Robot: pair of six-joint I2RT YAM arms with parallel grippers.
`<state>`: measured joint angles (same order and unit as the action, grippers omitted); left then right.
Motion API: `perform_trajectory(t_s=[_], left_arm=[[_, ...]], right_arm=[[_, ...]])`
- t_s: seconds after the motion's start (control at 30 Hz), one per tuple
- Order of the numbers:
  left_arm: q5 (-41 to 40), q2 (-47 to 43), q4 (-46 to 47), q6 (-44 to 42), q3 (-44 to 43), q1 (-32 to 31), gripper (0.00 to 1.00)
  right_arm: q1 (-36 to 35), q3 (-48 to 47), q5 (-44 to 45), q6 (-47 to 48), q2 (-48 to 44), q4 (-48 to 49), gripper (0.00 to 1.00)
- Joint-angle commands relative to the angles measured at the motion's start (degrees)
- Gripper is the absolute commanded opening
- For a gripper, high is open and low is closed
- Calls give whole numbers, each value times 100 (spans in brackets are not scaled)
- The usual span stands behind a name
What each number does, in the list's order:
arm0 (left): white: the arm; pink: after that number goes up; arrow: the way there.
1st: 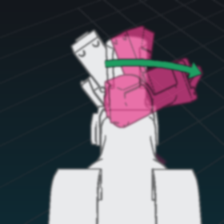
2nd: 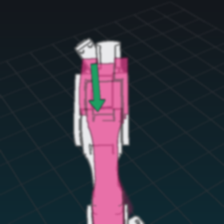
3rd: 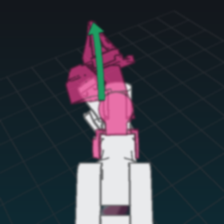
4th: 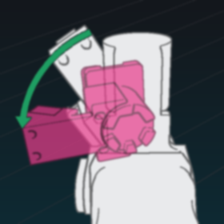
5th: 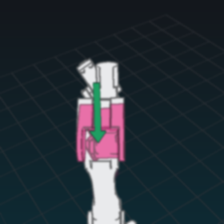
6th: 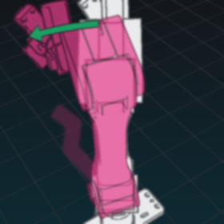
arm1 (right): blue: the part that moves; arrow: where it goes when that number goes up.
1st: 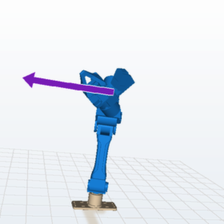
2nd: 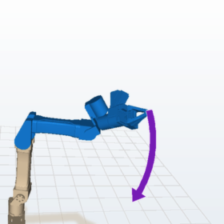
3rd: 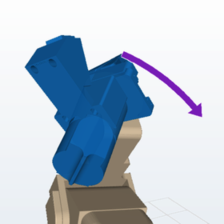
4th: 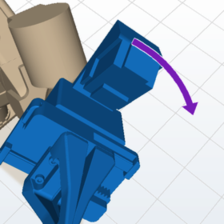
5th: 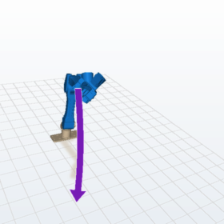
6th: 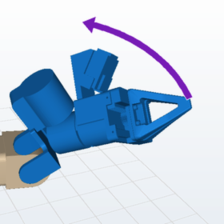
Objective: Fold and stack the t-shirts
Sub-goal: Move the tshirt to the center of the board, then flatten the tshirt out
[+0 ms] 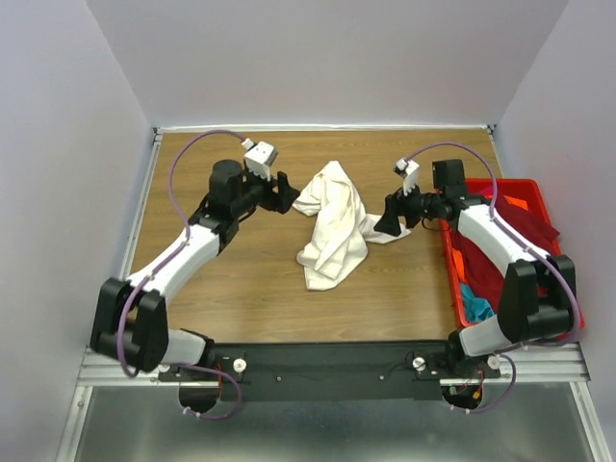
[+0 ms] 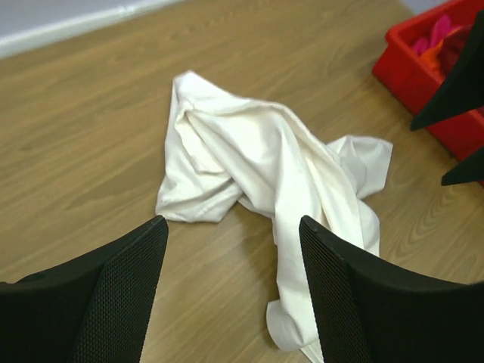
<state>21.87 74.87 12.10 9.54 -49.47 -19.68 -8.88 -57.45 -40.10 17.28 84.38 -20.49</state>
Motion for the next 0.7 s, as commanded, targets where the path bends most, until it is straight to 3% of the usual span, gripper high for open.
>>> perform_trajectory(t_s=[0.0,0.1,0.3,0.67], left_arm=[[-174,937,-945,-206,-938,-132,75],[-568,1790,-1645,-628,-1676,-229,73],[-1211,2926,-2114,-1103,-2250,-361,69],[-1527,4000,-2387,-1209,-3349,-642,69]], right_arm=[[-165,-117,-798,-479,412,-218,85],[-350,-441,-545,-812,754,-341,81],[-640,-1031,-87,-1428,1536,-447,73],[-799,-1594,28,-1701,2196,-430,61]])
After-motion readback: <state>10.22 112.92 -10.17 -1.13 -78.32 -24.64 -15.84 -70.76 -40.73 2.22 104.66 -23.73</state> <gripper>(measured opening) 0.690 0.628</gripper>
